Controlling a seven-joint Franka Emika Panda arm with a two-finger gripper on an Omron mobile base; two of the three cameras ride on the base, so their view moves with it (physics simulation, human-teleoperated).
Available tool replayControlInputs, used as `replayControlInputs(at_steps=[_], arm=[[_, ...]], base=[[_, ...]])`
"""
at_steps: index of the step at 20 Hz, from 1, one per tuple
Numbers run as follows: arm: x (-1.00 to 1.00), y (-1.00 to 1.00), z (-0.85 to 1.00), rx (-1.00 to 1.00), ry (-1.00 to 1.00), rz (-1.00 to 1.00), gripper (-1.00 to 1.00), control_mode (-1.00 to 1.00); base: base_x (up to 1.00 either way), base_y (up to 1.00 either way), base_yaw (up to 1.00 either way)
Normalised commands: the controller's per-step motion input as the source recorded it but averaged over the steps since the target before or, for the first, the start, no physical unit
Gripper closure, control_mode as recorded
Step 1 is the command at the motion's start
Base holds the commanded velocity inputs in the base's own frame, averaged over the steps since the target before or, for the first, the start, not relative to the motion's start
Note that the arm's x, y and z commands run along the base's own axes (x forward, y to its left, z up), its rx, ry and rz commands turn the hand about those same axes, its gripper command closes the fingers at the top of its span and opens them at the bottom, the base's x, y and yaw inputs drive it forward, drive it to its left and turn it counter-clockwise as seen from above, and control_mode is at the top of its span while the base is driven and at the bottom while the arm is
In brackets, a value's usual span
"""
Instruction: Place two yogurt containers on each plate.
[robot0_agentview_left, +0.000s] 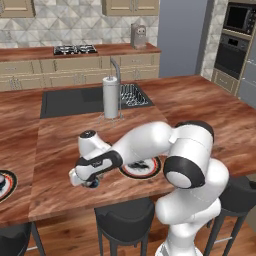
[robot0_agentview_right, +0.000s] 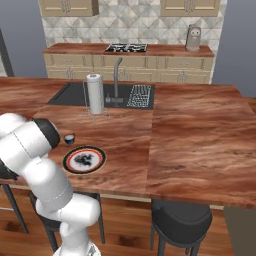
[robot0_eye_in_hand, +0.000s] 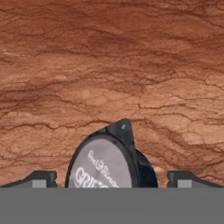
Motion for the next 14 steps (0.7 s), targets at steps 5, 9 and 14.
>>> replayControlInputs(at_steps=[5, 9, 14], arm=[[-0.14, -0.03, 0.0, 0.0, -0.02, 0.0, -1.0, -1.0], [-0.26, -0.19, 0.01, -0.03, -0.08, 0.0, -1.0, -1.0], [-0.42, -0.29, 0.05, -0.01, -0.11, 0.0, -1.0, -1.0]], base=[[0.0, 0.0, 0.0], [0.0, 0.0, 0.0], [0.0, 0.0, 0.0]])
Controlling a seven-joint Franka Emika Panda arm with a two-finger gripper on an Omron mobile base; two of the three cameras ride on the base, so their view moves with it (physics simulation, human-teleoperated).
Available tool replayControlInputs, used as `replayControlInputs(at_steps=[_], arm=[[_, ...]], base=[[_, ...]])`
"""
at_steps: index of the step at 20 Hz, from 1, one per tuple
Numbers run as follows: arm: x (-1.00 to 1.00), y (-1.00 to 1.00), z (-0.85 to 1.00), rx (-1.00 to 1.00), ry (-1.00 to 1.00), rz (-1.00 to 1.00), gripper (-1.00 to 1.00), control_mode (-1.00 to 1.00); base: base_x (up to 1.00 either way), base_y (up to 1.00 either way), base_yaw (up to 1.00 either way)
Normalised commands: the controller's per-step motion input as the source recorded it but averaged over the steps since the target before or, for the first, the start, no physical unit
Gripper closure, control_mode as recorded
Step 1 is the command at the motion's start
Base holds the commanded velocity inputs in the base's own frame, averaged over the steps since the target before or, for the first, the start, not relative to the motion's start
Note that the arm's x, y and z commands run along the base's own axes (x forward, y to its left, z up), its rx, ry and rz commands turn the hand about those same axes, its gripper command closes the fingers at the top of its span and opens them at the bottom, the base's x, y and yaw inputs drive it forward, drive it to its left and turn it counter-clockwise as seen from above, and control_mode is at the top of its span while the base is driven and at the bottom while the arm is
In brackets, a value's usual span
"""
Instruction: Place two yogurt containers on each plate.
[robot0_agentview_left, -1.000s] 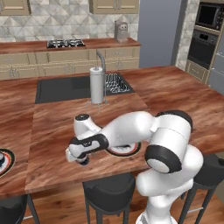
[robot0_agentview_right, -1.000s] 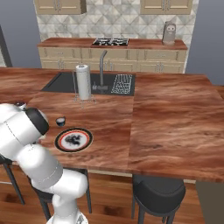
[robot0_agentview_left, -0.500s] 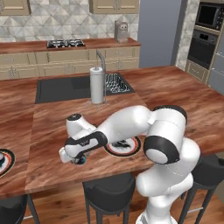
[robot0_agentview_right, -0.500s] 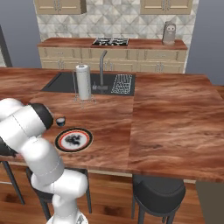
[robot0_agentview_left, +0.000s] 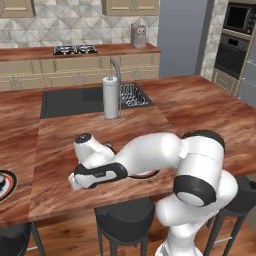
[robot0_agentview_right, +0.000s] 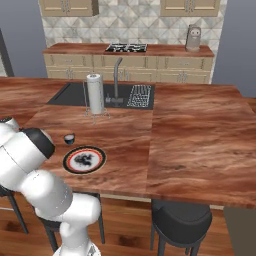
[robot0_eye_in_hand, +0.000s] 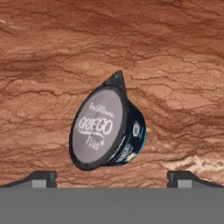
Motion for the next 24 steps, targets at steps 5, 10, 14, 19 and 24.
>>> replayControlInputs(at_steps=[5, 10, 14, 19, 24], arm=[[-0.32, -0.4, 0.17, 0.0, -0.05, 0.0, -1.0, -1.0], [-0.09, -0.38, 0.36, 0.01, 0.0, 0.0, -1.0, -1.0], [0.0, 0.04, 0.33, 0.19, 0.0, 0.0, -1.0, -1.0], [-0.03, 0.34, 0.24, 0.15, 0.0, 0.0, -1.0, -1.0], [0.11, 0.23, 0.02, 0.01, 0.0, 0.0, -1.0, -1.0]], base=[[0.0, 0.0, 0.0], [0.0, 0.0, 0.0], [0.0, 0.0, 0.0], [0.0, 0.0, 0.0], [0.0, 0.0, 0.0]])
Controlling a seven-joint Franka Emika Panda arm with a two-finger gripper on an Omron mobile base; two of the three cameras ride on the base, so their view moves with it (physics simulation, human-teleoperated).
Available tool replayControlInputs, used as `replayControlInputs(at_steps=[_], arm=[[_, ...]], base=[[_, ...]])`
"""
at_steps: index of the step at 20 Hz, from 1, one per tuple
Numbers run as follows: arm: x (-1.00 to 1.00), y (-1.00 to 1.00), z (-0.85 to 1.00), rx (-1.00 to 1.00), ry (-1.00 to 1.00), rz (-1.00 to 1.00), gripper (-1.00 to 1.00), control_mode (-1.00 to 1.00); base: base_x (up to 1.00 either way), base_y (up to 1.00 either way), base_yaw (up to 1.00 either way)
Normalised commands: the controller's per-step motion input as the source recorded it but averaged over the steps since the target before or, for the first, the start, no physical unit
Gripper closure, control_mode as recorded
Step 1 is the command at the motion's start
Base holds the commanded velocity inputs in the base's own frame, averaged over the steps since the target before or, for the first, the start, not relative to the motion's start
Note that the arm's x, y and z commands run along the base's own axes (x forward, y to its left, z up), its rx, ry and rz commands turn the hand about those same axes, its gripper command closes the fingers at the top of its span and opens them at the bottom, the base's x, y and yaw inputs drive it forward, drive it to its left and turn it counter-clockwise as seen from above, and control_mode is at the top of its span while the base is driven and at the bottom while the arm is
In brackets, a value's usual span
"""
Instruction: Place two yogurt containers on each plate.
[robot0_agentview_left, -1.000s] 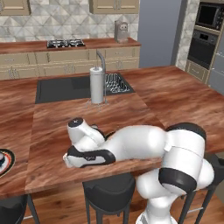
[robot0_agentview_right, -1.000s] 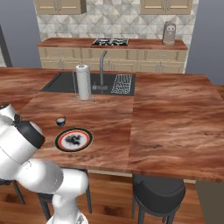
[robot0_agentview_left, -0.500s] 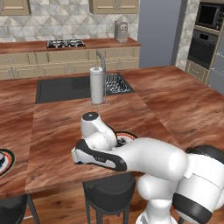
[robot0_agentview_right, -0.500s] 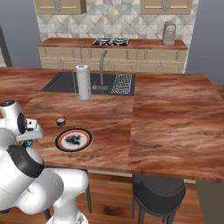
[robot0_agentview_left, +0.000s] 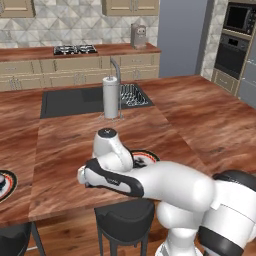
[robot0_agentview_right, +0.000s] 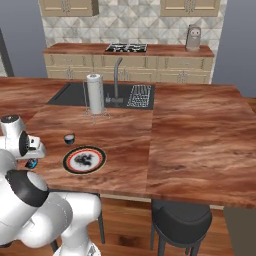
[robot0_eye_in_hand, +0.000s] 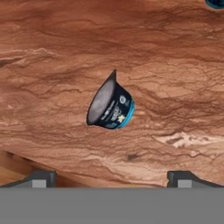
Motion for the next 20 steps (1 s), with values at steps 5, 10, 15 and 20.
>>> replayControlInputs(at_steps=[5, 10, 15, 20], arm=[[0.28, 0.07, -0.03, 0.0, 0.0, 0.0, -1.0, -1.0], [0.14, 0.07, -0.1, 0.0, 0.02, 0.0, -1.0, -1.0], [0.0, 0.07, -0.28, 0.0, 0.02, 0.0, -1.0, -1.0], [0.17, 0.0, -0.14, 0.0, 0.0, 0.0, -1.0, -1.0]], base=[[0.0, 0.0, 0.0], [0.0, 0.0, 0.0], [0.0, 0.0, 0.0], [0.0, 0.0, 0.0]])
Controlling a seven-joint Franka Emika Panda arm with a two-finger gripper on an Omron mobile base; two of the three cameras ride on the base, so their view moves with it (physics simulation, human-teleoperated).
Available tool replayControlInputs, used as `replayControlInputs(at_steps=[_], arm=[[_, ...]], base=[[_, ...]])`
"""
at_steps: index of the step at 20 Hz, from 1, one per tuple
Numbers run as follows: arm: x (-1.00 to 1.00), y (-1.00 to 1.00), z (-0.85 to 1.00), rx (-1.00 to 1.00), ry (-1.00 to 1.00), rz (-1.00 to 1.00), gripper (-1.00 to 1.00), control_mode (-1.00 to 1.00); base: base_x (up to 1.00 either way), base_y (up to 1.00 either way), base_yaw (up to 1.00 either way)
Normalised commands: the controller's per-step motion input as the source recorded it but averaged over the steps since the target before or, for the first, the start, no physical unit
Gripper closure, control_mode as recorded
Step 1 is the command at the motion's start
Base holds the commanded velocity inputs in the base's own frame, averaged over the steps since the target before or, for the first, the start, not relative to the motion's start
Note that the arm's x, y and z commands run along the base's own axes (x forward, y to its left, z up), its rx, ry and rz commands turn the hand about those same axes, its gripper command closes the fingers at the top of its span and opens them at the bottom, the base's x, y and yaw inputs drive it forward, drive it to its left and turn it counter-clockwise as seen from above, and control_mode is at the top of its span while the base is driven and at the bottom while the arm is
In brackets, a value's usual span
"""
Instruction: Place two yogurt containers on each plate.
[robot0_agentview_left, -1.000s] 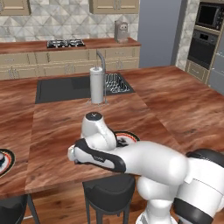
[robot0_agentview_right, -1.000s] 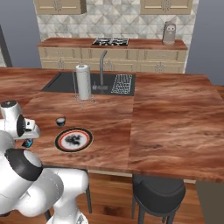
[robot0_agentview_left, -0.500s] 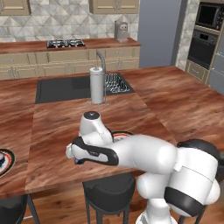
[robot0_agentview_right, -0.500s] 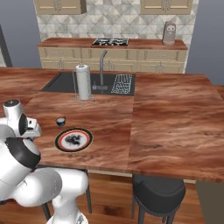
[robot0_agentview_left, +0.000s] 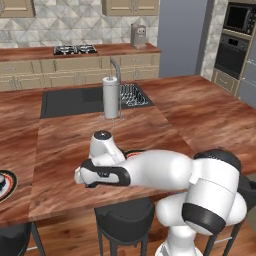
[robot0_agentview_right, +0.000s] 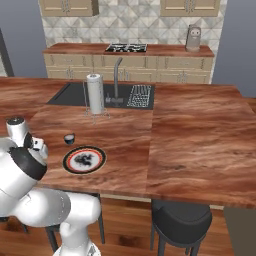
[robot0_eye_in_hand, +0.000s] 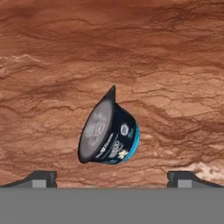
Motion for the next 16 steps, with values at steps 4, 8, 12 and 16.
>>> replayControlInputs(at_steps=[4, 8, 12, 16], arm=[[0.31, 0.01, -0.08, 0.0, 0.0, 0.0, -1.0, -1.0], [0.28, 0.09, -0.13, 0.0, 0.0, 0.0, -1.0, -1.0], [0.1, 0.19, -0.17, 0.0, 0.0, 0.0, -1.0, -1.0], [0.04, 0.17, -0.14, 0.0, 0.0, 0.0, -1.0, -1.0]], base=[[0.0, 0.0, 0.0], [0.0, 0.0, 0.0], [0.0, 0.0, 0.0], [0.0, 0.0, 0.0]])
